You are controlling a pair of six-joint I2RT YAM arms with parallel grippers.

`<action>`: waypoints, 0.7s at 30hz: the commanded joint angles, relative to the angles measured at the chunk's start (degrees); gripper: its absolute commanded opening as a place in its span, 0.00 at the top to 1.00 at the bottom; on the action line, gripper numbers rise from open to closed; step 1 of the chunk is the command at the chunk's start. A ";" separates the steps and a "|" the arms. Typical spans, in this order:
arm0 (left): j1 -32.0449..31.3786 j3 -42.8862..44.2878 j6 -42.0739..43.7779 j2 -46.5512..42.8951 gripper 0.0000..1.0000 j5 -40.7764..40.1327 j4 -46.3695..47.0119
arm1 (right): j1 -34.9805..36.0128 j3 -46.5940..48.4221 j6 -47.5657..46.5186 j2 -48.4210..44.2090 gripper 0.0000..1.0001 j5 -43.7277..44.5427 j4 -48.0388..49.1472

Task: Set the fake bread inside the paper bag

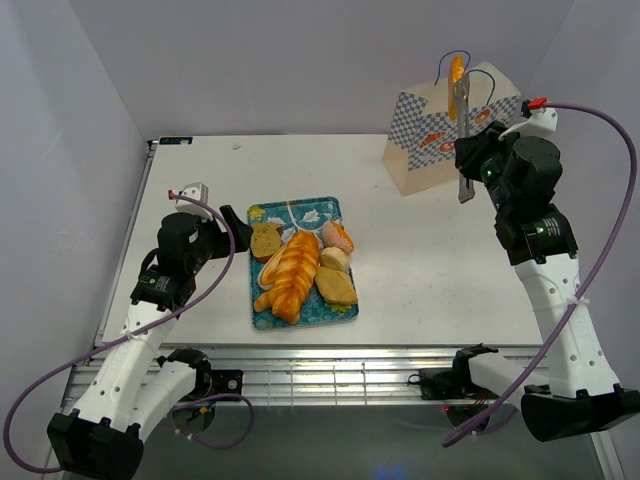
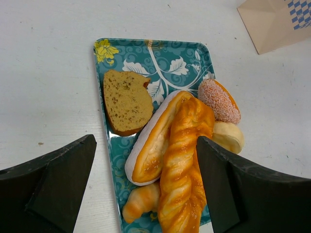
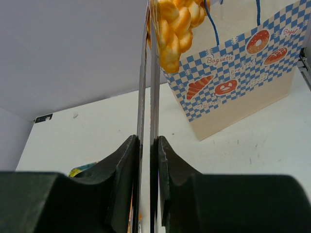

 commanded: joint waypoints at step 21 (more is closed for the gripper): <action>-0.02 -0.44 -0.24 -1.08 0.06 1.82 1.10 | -5.30 0.09 4.46 2.72 0.82 -7.47 3.04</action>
